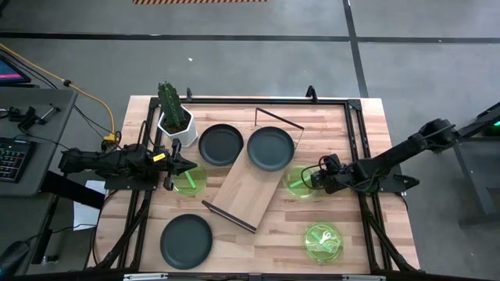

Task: Place and stack plates onto a shelf
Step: Put the top right green plate on the shelf

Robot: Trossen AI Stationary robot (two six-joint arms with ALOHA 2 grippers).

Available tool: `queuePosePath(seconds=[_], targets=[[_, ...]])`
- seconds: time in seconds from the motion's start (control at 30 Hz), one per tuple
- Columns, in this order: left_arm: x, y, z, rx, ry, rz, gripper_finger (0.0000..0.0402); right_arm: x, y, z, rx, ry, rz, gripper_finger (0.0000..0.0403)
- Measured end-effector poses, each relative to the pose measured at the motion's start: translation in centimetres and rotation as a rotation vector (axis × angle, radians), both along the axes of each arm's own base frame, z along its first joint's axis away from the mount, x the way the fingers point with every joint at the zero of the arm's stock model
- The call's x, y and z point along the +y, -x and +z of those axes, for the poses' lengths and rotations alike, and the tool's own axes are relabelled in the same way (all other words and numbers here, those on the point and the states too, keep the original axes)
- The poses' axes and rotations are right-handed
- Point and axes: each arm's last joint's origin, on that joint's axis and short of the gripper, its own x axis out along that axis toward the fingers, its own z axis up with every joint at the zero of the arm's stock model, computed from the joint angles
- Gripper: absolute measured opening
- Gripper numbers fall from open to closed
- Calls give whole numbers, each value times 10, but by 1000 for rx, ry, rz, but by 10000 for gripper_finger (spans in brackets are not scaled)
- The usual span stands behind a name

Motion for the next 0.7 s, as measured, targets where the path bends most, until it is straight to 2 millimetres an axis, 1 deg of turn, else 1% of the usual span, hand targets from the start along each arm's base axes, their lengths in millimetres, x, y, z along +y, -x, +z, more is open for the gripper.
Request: queuePosePath(seconds=[0.1,0.3,0.57,0.7], targets=[[0,0,0,0,0,0,0,1,1,8,-41,-55,56,2],[0,0,0,0,0,0,0,1,6,26,-150,-119,148,0],[0,0,0,0,0,0,0,4,13,43,-247,-247,337,0],[0,0,0,0,0,0,0,6,13,53,-336,-262,447,0]])
